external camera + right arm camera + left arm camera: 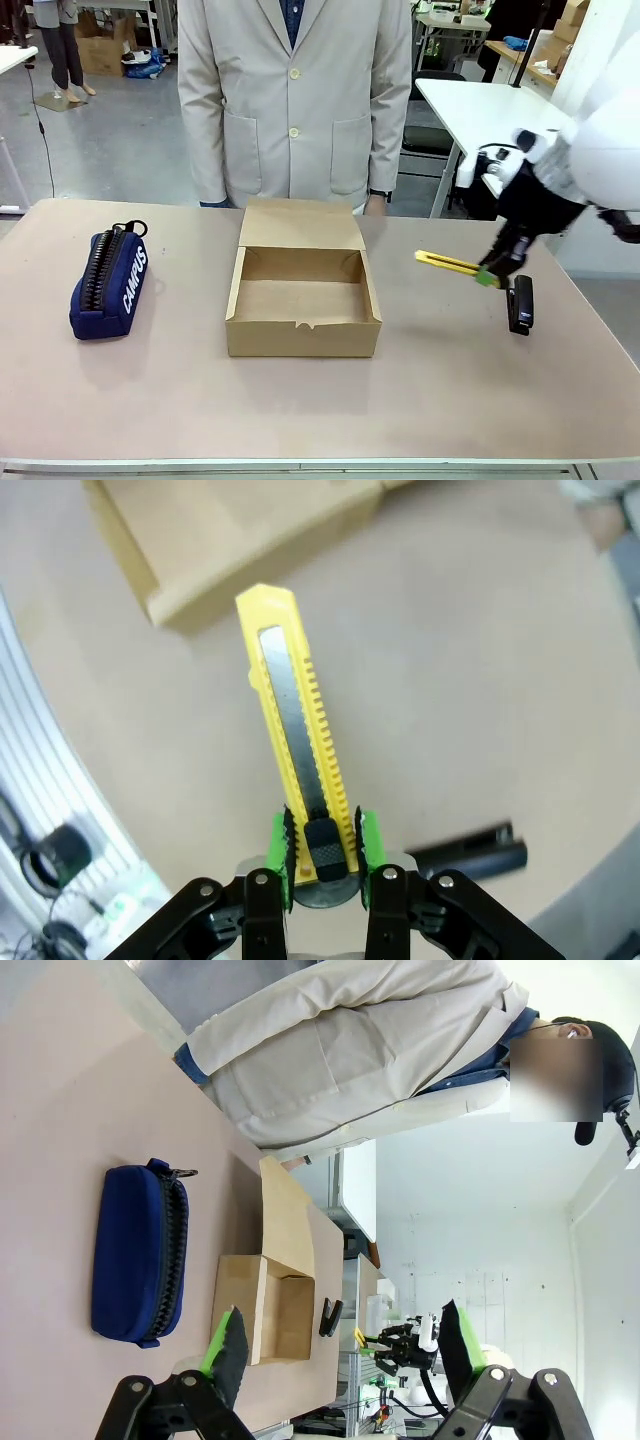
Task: Pack the item into the box.
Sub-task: Pick up the item indicated by the person and place it inside the Mailer Box.
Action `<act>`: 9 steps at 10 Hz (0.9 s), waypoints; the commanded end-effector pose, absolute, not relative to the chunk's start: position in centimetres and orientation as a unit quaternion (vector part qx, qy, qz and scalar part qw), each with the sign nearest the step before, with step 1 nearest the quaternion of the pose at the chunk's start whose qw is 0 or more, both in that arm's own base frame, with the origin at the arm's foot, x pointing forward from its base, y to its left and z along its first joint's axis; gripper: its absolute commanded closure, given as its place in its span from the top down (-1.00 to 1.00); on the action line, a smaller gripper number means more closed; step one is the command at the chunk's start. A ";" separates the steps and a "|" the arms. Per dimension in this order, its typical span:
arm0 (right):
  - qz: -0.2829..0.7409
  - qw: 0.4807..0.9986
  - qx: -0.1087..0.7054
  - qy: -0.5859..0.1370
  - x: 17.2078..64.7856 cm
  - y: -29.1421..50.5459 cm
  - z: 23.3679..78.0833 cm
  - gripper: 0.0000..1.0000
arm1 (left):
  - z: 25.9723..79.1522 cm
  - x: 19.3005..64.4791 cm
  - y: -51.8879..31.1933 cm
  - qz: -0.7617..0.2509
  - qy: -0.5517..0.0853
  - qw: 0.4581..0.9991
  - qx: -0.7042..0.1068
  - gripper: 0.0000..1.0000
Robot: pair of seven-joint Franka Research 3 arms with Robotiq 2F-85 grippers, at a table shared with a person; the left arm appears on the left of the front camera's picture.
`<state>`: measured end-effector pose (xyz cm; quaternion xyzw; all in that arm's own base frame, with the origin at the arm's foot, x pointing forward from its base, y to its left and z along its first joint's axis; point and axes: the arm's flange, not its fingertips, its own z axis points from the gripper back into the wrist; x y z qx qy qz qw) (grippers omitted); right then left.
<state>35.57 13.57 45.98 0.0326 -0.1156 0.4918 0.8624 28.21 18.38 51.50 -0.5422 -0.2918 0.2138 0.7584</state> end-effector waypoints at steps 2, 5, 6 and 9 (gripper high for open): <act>0.534 0.832 0.051 -0.144 40.0 25.6 45.0 -0.36 | 51.6 28.3 18.2 0.211 -0.299 0.751 -0.550 1.00; 0.565 0.811 0.029 -0.148 41.3 34.2 42.0 -0.36 | 51.6 28.3 18.2 0.211 -0.299 0.751 -0.550 1.00; 0.578 0.804 0.024 -0.139 41.6 35.6 40.8 -0.36 | 51.6 28.3 18.2 0.211 -0.299 0.751 -0.550 1.00; 0.595 0.799 0.000 -0.091 42.2 36.6 37.4 -0.36 | 51.6 28.3 18.2 0.211 -0.299 0.751 -0.550 1.00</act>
